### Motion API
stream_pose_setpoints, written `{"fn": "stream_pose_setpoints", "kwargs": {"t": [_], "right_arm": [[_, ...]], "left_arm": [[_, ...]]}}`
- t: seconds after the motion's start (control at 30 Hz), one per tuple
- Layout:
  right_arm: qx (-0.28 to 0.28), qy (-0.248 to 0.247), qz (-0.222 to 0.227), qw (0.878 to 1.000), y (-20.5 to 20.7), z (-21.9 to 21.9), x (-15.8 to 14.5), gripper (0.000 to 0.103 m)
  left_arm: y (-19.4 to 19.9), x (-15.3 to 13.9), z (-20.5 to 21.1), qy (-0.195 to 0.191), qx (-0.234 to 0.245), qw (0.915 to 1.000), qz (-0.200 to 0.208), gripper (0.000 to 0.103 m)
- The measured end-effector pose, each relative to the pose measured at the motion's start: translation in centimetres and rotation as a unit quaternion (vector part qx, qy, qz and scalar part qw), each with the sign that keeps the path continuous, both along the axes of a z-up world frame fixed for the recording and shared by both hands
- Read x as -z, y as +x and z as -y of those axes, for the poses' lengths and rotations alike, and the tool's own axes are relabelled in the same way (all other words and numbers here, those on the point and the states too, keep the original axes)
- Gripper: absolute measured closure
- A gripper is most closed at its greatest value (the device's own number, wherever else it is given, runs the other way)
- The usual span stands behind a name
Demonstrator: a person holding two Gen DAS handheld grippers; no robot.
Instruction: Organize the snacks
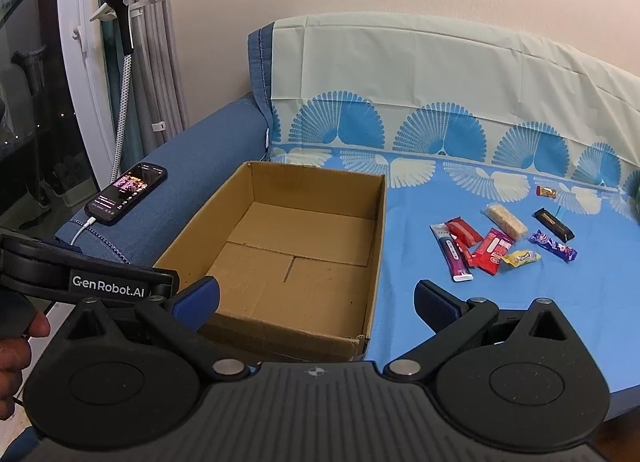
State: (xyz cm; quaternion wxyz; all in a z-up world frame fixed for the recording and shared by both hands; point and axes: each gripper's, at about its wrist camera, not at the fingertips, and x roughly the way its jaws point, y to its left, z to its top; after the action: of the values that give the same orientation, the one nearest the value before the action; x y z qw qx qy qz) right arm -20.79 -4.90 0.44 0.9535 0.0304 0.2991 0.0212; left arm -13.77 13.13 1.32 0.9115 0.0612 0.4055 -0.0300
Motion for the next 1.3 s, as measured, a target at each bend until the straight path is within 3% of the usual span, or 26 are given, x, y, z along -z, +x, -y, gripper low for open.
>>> {"fn": "stream_pose_setpoints", "kwargs": {"t": [0.77,1.07,1.3], "right_arm": [[0.004,0.039,-0.018,0.999,0.9,1.7,1.5,0.000],[0.022,0.088,-0.010,0.996,0.7,5.5,1.9,0.000],[0.091,0.095,0.003,0.991,0.4,11.7,2.6,0.000]], "left_arm": [[1.2,1.2,1.7,0.018,-0.004,0.9993,-0.033,0.000],[2.1,0.7,5.3,0.036,0.011,0.9983,-0.045,0.000],[4.3,-0.3,10.5,0.035,0.045,0.9971,-0.051,0.000]]}}
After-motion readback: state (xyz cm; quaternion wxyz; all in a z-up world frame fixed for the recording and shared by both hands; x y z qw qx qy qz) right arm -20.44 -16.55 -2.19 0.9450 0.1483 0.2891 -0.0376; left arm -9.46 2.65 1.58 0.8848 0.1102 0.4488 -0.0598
